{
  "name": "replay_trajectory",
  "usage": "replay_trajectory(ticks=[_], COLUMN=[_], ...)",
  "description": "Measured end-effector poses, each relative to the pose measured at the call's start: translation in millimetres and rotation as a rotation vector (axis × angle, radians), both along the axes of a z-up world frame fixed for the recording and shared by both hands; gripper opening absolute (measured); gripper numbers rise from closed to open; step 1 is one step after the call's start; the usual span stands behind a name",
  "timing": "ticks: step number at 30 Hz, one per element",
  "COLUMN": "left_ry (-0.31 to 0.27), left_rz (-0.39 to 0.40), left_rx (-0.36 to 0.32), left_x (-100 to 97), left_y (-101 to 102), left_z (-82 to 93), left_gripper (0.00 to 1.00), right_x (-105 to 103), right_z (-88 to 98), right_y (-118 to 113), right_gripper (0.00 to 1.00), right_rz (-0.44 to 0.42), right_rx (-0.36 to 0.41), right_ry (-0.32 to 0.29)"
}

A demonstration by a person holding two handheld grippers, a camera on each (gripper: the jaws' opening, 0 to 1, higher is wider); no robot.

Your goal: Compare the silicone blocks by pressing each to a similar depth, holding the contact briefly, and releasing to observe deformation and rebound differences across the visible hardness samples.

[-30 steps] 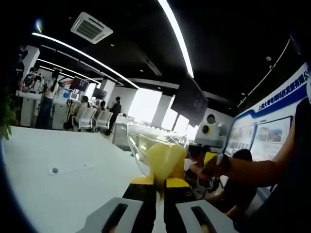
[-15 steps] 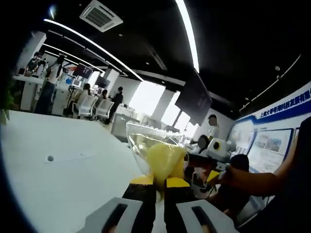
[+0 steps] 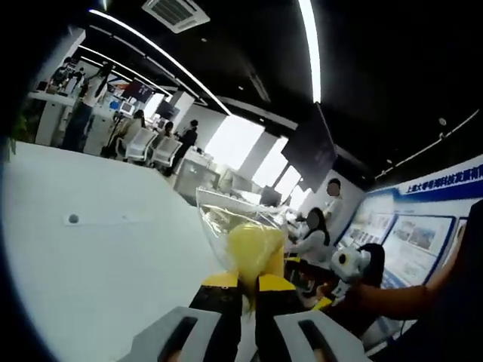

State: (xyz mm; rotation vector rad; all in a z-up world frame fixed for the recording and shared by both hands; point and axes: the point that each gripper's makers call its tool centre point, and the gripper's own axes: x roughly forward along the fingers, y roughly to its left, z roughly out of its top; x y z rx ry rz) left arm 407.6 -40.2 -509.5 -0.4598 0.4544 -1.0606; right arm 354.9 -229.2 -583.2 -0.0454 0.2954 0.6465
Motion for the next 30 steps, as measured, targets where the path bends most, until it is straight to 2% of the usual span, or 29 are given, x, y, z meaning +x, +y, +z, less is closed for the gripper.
replay_trajectory(ticks=[1,7,8,10,14,17,23,25,27,29,30], left_ry=[0.015,0.056,0.073,0.154,0.234,0.252,0.272,0.292,0.316,0.329,0.342], left_rz=[0.003,0.013,0.020,0.038,0.063,0.070,0.060,0.057,0.063,0.067,0.072], left_rx=[-0.005,0.007,0.008,-0.004,-0.008,-0.015,0.005,0.012,0.020,0.029,0.035], left_x=[0.2,2.9,3.9,4.7,6.4,2.7,-4.0,-5.7,-6.9,-7.7,-7.5], left_y=[1,4,5,5,7,6,-8,-11,-13,-13,-13], left_z=[-0.1,-7.8,-10.4,-18.6,-37.9,-44.8,-54.5,-61.6,-70.2,-77.5,-82.7], left_gripper=[0.02,0.02,0.02,0.02,0.02,0.02,0.01,0.02,0.02,0.02,0.02], right_x=[0,-5,-6,-8,-13,-17,-22,-23,-24,-23,-22], right_z=[-1.7,-11.4,-14.0,-16.3,-21.7,-30.5,-40.0,-41.4,-50.3,-49.2,-51.1], right_y=[-3,-4,-4,-6,-12,-17,-18,-18,-19,-19,-20], right_gripper=[0.97,0.97,0.97,0.97,0.97,0.97,0.97,0.97,0.97,0.97,0.97], right_rz=[-0.021,-0.027,-0.028,-0.033,-0.055,-0.067,-0.062,-0.054,-0.051,-0.042,-0.040], right_rx=[0.024,0.026,0.018,0.009,-0.004,-0.032,-0.025,-0.035,-0.019,-0.017,-0.016], right_ry=[0.007,0.020,0.024,0.026,0.020,0.031,0.036,0.009,0.053,0.026,0.034])
